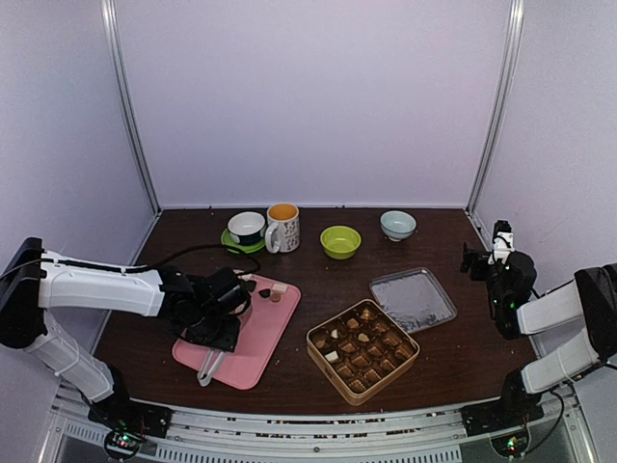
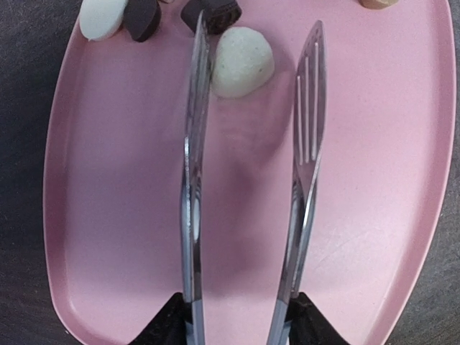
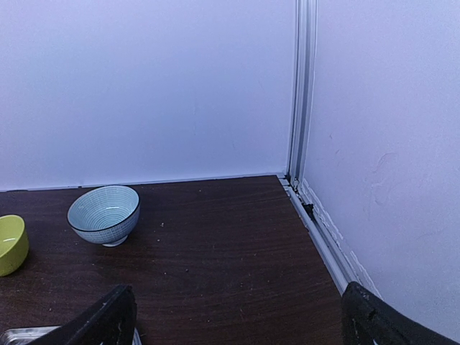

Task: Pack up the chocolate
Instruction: Pick up the fake chocolate from the plate, then place the fake chocolate in the empty pocket of the box.

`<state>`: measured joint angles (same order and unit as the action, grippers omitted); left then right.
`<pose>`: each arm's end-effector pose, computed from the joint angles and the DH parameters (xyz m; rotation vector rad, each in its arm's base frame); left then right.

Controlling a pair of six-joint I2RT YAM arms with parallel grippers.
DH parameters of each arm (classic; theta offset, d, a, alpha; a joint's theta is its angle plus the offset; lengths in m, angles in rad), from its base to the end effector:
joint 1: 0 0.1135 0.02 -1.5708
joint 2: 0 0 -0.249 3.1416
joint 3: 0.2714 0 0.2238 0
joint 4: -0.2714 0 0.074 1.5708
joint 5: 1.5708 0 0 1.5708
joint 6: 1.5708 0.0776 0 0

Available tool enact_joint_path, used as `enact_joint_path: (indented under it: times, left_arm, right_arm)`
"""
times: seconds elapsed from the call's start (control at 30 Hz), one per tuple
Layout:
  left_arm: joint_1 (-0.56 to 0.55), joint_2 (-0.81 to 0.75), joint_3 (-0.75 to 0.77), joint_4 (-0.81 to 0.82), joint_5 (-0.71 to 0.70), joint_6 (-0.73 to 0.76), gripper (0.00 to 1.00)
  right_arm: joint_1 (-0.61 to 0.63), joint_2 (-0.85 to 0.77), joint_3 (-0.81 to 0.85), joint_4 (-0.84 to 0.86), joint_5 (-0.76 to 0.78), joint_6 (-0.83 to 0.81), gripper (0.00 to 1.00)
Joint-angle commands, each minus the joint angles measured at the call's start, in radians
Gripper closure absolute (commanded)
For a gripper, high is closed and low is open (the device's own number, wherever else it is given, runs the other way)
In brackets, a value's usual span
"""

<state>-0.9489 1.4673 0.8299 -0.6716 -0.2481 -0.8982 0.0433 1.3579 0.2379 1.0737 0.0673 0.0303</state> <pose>0.1564 -0.1855 0.1369 0.0249 2.7865 -0.0831 0.2666 0.0063 0.1819 0.0414 1.6165 0.0024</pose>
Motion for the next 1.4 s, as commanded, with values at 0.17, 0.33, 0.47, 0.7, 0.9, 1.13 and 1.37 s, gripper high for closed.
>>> enact_joint_path:
  times: [0.17, 0.33, 0.47, 0.7, 0.9, 1.13, 1.37]
  left_arm:
    - [0.021, 0.003, 0.038, 0.023, -0.016, 0.034, 0.6]
    - [0.021, 0.004, 0.053, 0.002, -0.028, 0.046, 0.64]
    - [0.007, -0.044, 0.075, -0.049, -0.012, 0.046, 0.66]
    - [-0.019, -0.17, 0.084, -0.066, 0.108, 0.098, 0.71]
    - [-0.082, -0.237, 0.085, 0.022, 0.206, 0.155, 0.71]
    - [-0.181, -0.243, 0.067, 0.196, 0.368, 0.243, 0.74]
    - [-0.239, -0.164, 0.093, 0.245, 0.396, 0.267, 0.75]
  right_arm:
    - [-0.006, 0.001, 0.01, 0.021, 0.0, 0.002, 0.0]
    - [-0.006, 0.002, 0.009, 0.021, 0.0, 0.003, 0.0]
    - [-0.006, 0.001, 0.009, 0.022, 0.0, 0.003, 0.0]
    - [-0.006, 0.001, 0.009, 0.022, 0.0, 0.003, 0.0]
    - [-0.006, 0.001, 0.01, 0.021, -0.001, 0.002, 0.0]
    - [-0.006, 0.001, 0.01, 0.02, -0.001, 0.002, 0.0]
    - [-0.006, 0.002, 0.009, 0.021, 0.0, 0.003, 0.0]
